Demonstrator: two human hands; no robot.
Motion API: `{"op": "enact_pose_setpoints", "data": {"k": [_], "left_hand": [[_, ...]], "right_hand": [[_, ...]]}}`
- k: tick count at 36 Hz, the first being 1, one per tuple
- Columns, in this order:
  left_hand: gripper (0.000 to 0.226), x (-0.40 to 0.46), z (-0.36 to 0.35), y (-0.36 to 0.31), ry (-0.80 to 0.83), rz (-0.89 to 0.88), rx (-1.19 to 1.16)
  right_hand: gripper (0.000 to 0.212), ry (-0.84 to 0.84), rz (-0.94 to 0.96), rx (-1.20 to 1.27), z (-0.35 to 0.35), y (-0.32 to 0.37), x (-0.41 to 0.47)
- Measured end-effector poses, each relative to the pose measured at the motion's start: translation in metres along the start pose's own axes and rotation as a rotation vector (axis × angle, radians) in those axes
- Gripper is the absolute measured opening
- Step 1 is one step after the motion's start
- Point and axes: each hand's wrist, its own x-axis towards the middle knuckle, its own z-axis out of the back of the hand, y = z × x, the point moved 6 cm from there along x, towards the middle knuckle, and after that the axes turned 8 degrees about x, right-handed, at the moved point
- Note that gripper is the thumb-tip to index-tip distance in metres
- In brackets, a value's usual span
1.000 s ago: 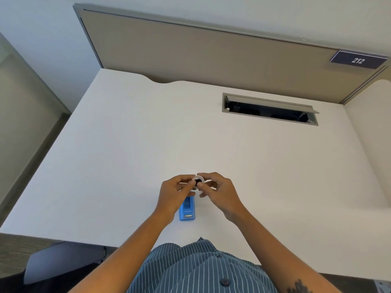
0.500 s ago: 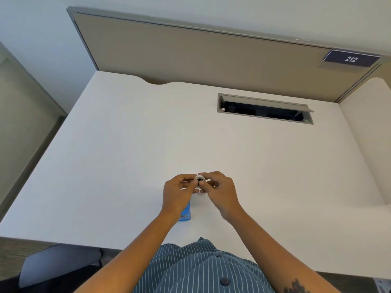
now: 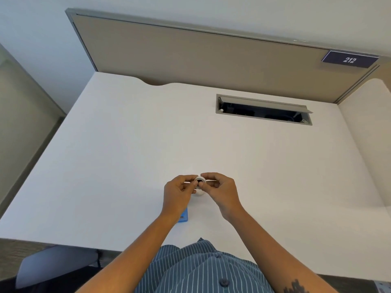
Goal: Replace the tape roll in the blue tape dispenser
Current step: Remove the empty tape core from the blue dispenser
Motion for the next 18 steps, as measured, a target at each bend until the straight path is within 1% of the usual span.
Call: {"op": "enact_pose_setpoints", "data": {"k": [4,10,15,18], "left_hand": [[0.017,0.001,0.001,0.001,0.006,0.000,-0.005],[0.019,0.003,0.001,0.000,0.049,-0.019,-0.008],[0.019,0.008,-0.001,0.001,0.094,-0.009,-0.045],[0.020,0.012,-0.002,0.002,0.130,-0.001,-0.041]], "right_hand": [[0.033,0.055,-0.044,0.100,0.001,-0.003,0.000],[0.029,0.068,-0.079,0.213,0.003,-0.002,0.002],[0.037,0.112,-0.204,0.389,-0.001,-0.003,0.002],[0.031,0.136,-0.266,0.467,-0.004,-0.003,0.004]]}}
